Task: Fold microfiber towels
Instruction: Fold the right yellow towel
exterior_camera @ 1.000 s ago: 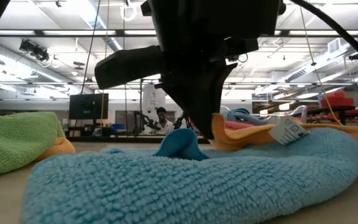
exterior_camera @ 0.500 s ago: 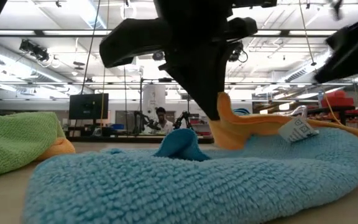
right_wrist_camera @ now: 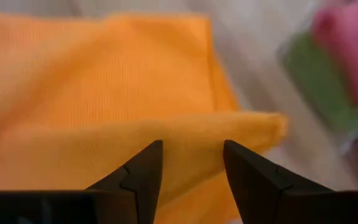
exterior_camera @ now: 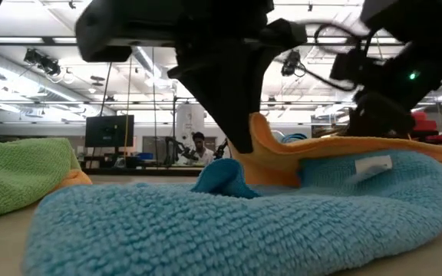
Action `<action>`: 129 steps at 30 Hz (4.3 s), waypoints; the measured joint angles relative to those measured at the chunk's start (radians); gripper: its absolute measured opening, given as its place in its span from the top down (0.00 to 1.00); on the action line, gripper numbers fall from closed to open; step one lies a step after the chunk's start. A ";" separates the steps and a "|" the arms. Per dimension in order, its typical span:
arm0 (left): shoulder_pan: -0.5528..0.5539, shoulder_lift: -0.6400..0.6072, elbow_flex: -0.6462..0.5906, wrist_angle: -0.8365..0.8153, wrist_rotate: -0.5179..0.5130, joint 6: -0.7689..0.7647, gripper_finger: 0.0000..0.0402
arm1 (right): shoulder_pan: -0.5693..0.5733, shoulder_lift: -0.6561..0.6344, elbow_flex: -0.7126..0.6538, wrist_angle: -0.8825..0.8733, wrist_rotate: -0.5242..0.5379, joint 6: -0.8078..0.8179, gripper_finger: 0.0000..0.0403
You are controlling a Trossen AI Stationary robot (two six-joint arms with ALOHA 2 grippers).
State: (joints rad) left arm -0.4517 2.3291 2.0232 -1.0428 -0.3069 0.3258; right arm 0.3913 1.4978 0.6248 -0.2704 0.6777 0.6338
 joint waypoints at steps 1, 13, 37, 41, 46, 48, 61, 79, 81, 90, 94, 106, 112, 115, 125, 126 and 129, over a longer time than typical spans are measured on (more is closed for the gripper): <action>0.003 0.000 0.000 0.001 0.000 -0.015 0.97 | -0.014 0.003 -0.003 0.001 -0.044 0.003 0.56; 0.011 0.000 0.000 -0.001 -0.002 -0.072 0.97 | 0.055 -0.024 -0.011 -0.340 -0.252 0.235 0.63; -0.002 -0.082 -0.002 -0.038 0.009 -0.190 0.49 | 0.031 -0.263 -0.040 -0.229 -0.097 0.023 0.62; 0.005 -0.117 0.000 -0.032 -0.134 -0.202 0.44 | 0.045 -0.287 -0.042 -0.237 -0.104 0.003 0.62; 0.075 -0.089 0.000 0.077 -0.151 -0.207 0.45 | 0.046 -0.306 -0.042 -0.238 -0.106 -0.009 0.62; 0.110 -0.053 -0.002 0.098 -0.136 -0.209 0.48 | 0.046 -0.307 -0.042 -0.234 -0.108 -0.020 0.62; 0.289 0.037 -0.002 0.173 0.200 -0.121 0.65 | 0.093 -0.310 -0.050 -0.262 -0.113 -0.013 0.63; 0.227 0.040 -0.002 0.068 0.179 -0.183 0.76 | -0.051 -0.309 -0.222 0.121 -0.208 -0.325 0.63; 0.227 0.040 -0.002 0.068 0.178 -0.185 0.77 | -0.050 -0.315 -0.212 0.018 -0.214 -0.324 0.63; 0.223 0.040 -0.002 0.062 0.180 -0.176 0.80 | -0.114 -0.370 -0.170 -0.188 -0.337 -0.119 0.64; 0.225 0.040 -0.002 0.043 0.178 -0.175 0.79 | -0.187 -0.463 -0.170 -0.248 -0.394 -0.055 0.64; 0.223 0.040 -0.002 0.020 0.180 -0.182 0.81 | -0.403 -0.545 -0.223 -0.210 -0.703 -0.006 0.64; 0.223 0.040 -0.002 0.014 0.180 -0.183 0.80 | -0.465 -0.538 -0.225 -0.189 -0.767 -0.031 0.64; 0.223 0.040 -0.002 0.014 0.180 -0.183 0.80 | -0.483 -0.524 -0.225 -0.185 -0.778 -0.032 0.64; 0.223 0.040 -0.002 0.012 0.180 -0.183 0.82 | -0.501 -0.446 -0.281 -0.040 -0.825 -0.028 0.64; 0.223 0.040 -0.002 0.012 0.180 -0.183 0.82 | -0.501 -0.445 -0.281 -0.027 -0.824 -0.031 0.64; 0.223 0.040 -0.002 0.011 0.180 -0.183 0.82 | -0.501 -0.447 -0.281 -0.024 -0.821 -0.040 0.64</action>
State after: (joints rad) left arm -0.2283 2.3695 2.0212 -1.0321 -0.1268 0.1429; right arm -0.1097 1.0507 0.3435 -0.2942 -0.1437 0.5936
